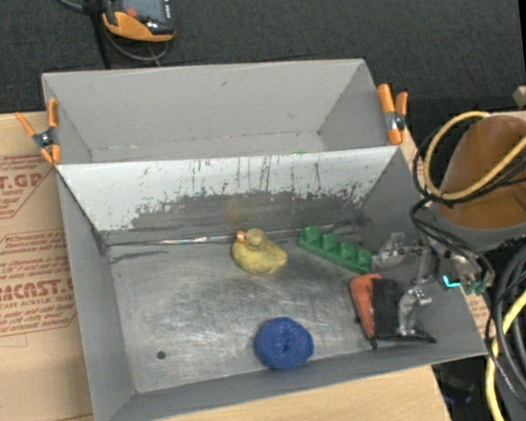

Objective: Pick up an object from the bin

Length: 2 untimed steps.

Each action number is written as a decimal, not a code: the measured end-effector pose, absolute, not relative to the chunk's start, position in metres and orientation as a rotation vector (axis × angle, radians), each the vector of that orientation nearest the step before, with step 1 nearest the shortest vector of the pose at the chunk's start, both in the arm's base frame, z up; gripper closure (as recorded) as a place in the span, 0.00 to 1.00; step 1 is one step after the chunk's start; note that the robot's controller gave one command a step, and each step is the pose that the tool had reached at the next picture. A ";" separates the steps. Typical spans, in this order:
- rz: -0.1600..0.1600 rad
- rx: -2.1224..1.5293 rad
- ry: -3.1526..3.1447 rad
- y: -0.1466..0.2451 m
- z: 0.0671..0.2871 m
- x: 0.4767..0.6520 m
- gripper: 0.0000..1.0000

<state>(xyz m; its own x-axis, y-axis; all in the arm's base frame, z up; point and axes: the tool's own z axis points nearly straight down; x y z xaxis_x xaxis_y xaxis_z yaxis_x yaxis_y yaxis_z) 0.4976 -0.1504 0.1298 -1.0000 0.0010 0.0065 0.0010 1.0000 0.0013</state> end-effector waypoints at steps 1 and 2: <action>0.001 0.001 -3.142 -0.150 0.133 0.500 0.00; 0.011 0.688 -3.082 -0.130 0.078 0.495 1.00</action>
Offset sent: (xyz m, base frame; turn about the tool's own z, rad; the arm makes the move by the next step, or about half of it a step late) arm -0.0097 0.0202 -0.0598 -0.4433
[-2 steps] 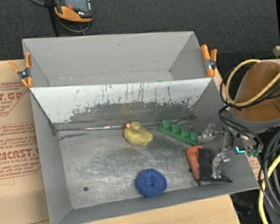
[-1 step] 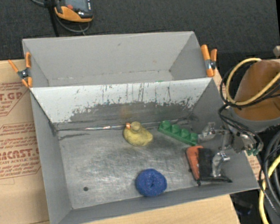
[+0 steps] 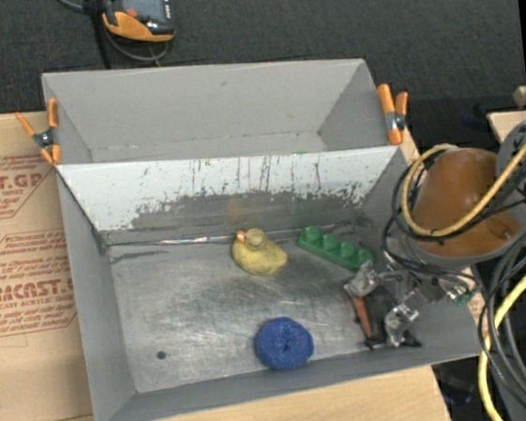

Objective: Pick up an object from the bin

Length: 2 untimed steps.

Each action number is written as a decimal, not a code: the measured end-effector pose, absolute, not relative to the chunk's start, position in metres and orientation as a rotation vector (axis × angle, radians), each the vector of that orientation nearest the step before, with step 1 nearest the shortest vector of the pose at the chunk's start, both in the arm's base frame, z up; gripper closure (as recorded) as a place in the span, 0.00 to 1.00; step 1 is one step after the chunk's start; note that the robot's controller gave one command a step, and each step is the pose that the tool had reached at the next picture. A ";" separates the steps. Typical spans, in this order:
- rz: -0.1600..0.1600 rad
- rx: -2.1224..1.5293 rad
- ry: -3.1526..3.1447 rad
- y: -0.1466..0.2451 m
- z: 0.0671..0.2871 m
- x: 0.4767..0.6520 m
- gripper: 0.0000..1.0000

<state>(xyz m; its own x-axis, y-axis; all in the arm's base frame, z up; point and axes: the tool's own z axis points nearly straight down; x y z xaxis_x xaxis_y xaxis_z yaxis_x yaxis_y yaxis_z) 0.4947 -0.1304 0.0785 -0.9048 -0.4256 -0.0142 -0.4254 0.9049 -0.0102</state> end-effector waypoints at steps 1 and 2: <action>-0.011 -0.682 3.050 -0.130 0.078 0.495 1.00; 0.004 -0.713 3.062 -0.128 0.119 0.489 1.00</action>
Offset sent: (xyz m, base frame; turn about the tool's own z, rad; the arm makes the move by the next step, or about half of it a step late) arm -0.0028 0.0015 0.1559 -0.0532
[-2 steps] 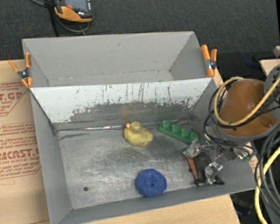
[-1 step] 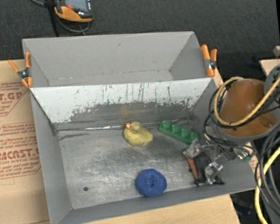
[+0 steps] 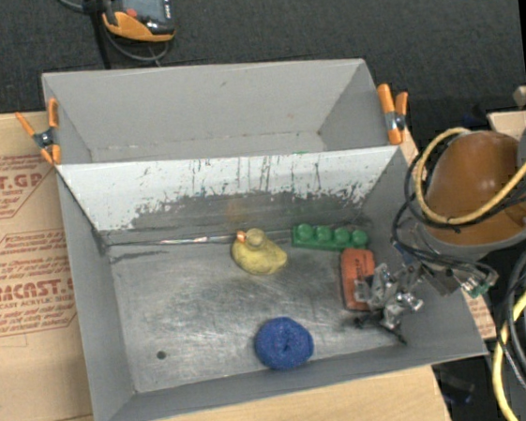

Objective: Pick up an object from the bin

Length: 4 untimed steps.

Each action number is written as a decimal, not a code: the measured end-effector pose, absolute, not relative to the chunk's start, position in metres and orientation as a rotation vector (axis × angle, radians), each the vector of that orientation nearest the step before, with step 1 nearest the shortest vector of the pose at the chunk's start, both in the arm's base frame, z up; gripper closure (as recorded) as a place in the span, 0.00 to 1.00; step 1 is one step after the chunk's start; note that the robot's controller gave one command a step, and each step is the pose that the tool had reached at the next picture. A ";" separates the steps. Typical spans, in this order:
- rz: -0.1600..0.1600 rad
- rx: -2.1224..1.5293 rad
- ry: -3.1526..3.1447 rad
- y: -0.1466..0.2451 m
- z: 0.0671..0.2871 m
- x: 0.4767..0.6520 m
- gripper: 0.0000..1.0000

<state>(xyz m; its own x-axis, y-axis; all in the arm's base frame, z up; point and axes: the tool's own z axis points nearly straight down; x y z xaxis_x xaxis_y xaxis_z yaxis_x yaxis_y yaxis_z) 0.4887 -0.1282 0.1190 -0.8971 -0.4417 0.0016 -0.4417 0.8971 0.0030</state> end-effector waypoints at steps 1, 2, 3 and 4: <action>0.007 0.804 -3.047 -0.128 0.130 0.488 1.00; 0.000 0.917 -3.008 -0.132 0.251 0.495 1.00; -0.001 0.917 -3.008 -0.132 0.251 0.494 1.00; -0.008 1.355 -2.831 -0.128 0.171 0.479 0.00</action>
Offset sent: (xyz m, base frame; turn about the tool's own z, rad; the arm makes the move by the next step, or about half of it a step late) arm 0.0049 -0.0048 0.1321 -0.1349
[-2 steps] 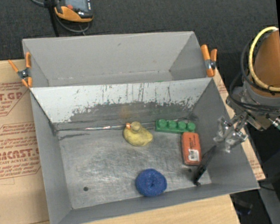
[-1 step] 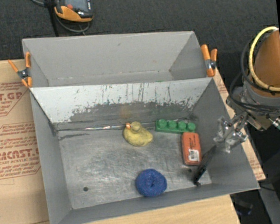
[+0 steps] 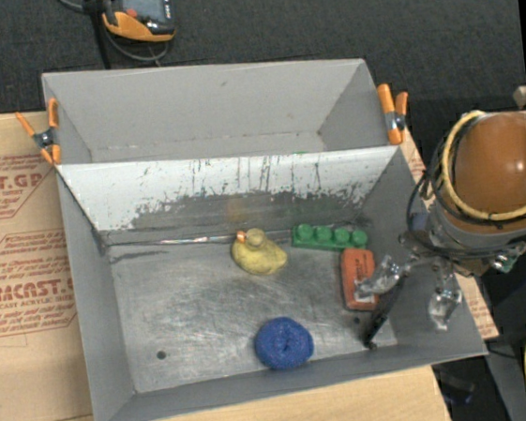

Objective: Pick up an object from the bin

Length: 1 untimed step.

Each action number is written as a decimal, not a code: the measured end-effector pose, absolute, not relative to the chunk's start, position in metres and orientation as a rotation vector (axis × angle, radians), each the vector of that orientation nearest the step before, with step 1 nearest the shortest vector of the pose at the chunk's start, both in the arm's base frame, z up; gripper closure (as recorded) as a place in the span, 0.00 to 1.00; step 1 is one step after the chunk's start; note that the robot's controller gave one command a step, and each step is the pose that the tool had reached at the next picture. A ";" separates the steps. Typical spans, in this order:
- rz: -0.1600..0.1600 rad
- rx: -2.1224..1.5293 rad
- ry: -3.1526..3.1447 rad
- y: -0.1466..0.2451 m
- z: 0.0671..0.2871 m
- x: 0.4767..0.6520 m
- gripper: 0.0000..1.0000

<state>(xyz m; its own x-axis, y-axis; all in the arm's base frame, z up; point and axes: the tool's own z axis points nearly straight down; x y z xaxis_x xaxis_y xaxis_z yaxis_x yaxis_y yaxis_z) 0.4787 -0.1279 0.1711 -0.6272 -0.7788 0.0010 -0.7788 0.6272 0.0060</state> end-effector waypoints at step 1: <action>-0.002 1.356 -2.834 -0.128 0.173 0.480 0.00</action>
Offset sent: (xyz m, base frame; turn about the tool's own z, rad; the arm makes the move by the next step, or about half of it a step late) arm 0.0093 -0.0055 -0.1011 -0.3725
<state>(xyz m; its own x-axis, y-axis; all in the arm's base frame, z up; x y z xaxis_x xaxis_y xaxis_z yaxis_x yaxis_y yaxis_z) 0.4800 -0.1283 0.1732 -0.6276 -0.7785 -0.0009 -0.7785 0.6276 0.0013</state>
